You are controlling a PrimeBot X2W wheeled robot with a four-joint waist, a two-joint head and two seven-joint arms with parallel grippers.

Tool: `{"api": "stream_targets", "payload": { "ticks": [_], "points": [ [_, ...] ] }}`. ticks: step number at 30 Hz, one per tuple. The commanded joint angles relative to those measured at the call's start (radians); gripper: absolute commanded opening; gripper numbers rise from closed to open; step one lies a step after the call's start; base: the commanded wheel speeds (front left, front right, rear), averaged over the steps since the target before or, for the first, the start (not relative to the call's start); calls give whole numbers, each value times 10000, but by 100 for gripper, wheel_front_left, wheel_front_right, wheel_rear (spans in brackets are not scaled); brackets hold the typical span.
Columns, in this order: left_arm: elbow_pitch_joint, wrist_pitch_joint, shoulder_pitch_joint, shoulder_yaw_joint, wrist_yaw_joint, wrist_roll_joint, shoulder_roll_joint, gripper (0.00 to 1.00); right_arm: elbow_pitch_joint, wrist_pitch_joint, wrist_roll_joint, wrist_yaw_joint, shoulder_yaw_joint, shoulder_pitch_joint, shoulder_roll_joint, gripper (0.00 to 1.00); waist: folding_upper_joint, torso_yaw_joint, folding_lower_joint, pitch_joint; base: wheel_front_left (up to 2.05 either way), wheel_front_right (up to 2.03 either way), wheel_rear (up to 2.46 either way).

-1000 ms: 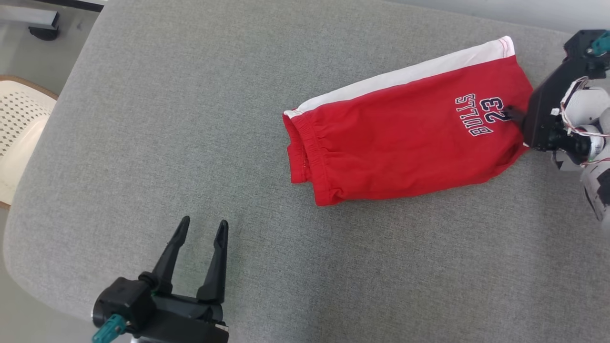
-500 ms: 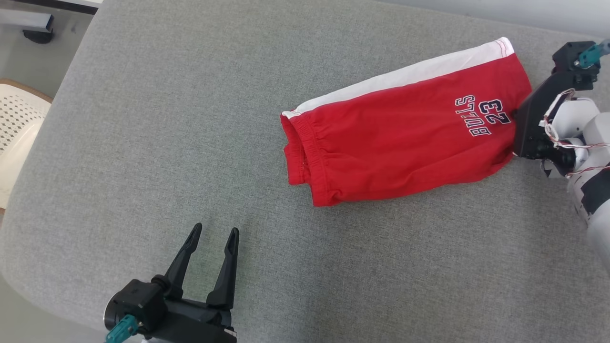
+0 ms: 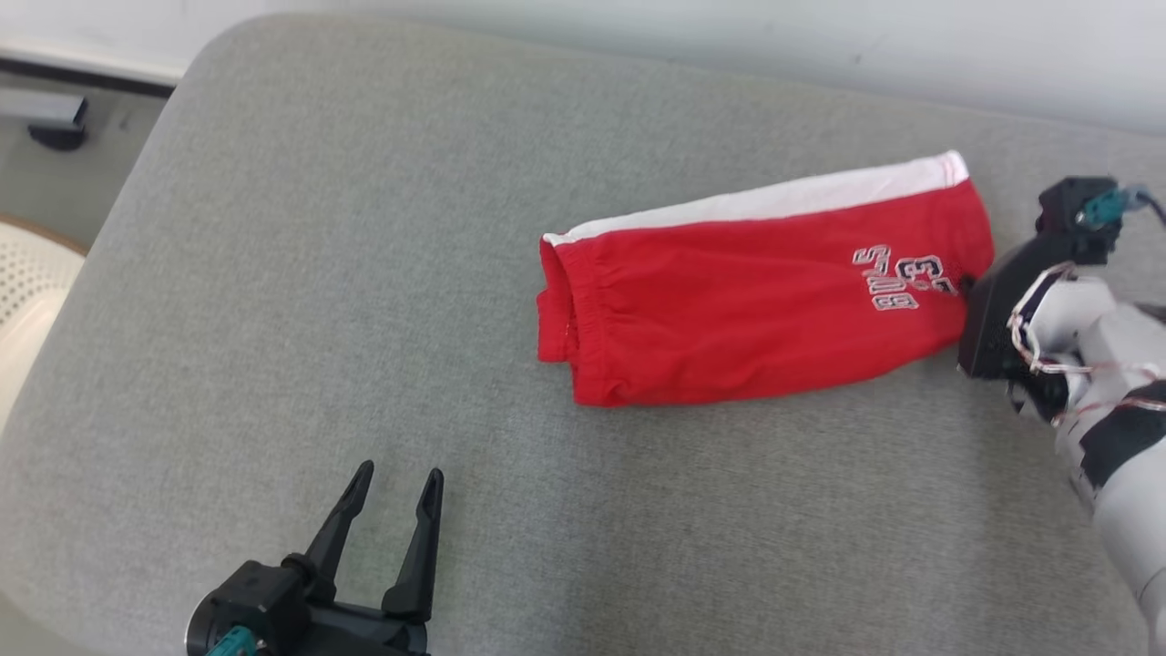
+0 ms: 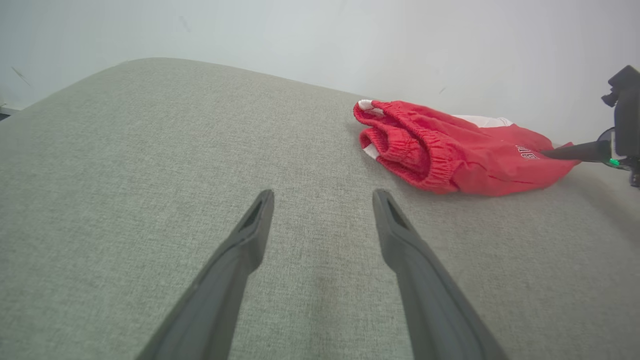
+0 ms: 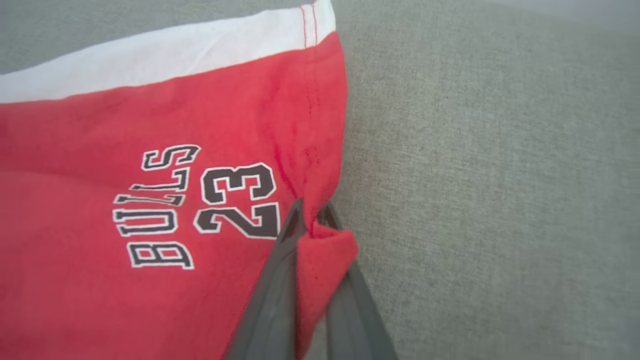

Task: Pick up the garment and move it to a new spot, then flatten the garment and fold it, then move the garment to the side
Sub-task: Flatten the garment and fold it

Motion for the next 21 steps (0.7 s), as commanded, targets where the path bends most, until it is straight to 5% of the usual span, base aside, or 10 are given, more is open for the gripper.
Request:
{"api": "stream_targets", "payload": {
  "ticks": [1,18,19,21],
  "points": [
    [-8,0,177,25,21,-34,55,100,-78,-90,-38,-28,-32,265,7,0,1,-350,-1,-400,0,0,0],
    [-729,369,1311,314,529,-266,555,100,-1630,-378,-683,-27,-1616,3098,436,0,1,-1234,-1,-1585,0,0,0],
    [-801,384,1344,304,535,-274,558,100,-1772,-347,-796,-27,-1731,3225,470,100,1,-1255,-1,-1610,0,0,0],
    [-845,422,1423,267,558,-288,570,100,-2093,-275,-1018,-27,-1948,3424,528,100,1,-1280,-1,-1666,0,0,0]
  ]
}}
